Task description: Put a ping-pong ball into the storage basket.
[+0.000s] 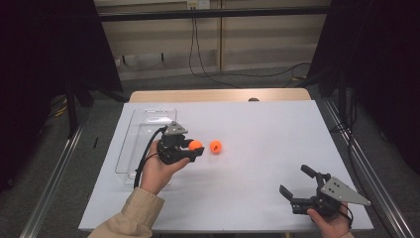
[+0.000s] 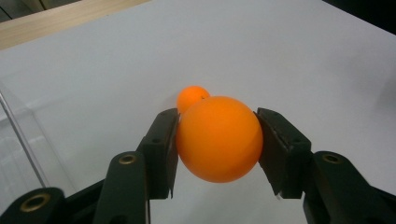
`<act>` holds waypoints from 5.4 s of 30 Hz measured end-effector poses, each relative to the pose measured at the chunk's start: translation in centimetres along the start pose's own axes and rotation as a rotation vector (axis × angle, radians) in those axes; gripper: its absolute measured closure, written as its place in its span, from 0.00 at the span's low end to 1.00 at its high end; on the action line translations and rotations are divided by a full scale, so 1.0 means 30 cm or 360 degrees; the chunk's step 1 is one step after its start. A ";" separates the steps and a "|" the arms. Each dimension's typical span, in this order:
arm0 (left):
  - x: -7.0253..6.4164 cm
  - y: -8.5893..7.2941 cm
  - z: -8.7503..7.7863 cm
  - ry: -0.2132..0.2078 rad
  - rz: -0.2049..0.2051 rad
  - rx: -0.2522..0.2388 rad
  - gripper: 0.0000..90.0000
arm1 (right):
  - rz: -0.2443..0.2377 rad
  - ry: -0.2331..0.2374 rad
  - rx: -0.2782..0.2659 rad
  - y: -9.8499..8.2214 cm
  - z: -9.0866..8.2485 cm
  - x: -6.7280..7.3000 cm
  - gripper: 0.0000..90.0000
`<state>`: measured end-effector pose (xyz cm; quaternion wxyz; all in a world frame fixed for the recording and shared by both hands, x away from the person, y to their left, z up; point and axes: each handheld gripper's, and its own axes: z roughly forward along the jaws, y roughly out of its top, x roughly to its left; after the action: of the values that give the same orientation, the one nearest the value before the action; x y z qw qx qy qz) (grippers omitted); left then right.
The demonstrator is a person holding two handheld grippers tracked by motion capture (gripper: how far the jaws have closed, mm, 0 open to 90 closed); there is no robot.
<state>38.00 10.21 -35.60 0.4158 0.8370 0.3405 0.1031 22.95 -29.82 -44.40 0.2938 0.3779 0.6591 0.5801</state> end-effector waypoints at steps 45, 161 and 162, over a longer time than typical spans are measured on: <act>0.050 0.020 -0.054 0.0070 -0.0008 -0.0013 0.57 | 0.0006 0.0002 0.0003 0.000 0.000 -0.002 0.01; 0.253 -0.080 -0.177 0.0354 -0.0150 -0.0035 0.57 | 0.0015 0.0002 -0.0009 0.003 0.001 -0.009 0.01; 0.253 -0.081 -0.176 0.0355 -0.0150 -0.0037 0.57 | 0.0015 0.0002 -0.0010 0.004 0.001 -0.009 0.01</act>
<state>40.10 19.52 -34.96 0.3894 0.7986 0.4223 0.1797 23.14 -30.01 -44.31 0.2918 0.3796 0.6558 0.5837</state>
